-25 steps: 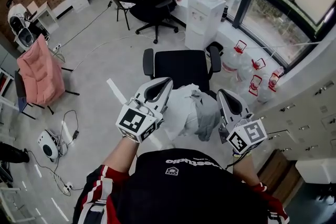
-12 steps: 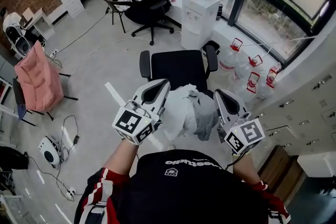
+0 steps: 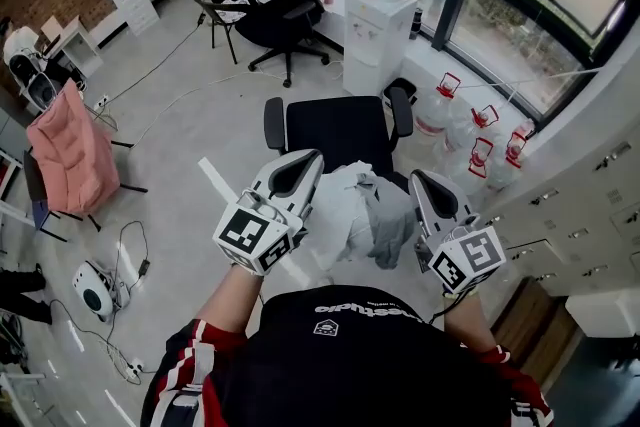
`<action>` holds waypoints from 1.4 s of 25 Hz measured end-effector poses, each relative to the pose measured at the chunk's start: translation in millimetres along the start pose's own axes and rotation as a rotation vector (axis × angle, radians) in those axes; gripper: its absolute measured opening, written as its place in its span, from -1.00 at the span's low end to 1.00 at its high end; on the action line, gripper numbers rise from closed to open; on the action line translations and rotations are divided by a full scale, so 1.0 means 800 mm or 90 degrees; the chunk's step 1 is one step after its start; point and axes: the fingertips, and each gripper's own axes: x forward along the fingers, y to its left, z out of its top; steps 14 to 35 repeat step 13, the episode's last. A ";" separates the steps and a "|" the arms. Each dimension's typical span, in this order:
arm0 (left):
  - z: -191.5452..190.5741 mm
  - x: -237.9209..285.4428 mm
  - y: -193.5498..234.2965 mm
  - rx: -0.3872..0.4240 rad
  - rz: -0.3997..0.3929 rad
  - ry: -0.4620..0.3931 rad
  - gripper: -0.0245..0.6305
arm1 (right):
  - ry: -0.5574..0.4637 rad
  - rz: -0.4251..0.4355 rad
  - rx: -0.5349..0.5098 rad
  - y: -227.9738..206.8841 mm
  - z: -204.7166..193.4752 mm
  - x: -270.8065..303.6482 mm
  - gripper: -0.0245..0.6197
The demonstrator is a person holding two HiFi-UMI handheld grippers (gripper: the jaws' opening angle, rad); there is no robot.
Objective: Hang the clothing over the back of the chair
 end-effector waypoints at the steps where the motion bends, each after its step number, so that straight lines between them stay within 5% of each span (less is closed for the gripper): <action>1: 0.000 0.000 0.000 0.000 0.000 0.000 -0.85 | -0.001 0.002 -0.002 -0.001 -0.001 0.000 -0.89; 35: 0.000 -0.009 -0.003 -0.007 0.001 0.002 -0.85 | 0.005 0.007 0.002 0.009 0.000 -0.002 -0.89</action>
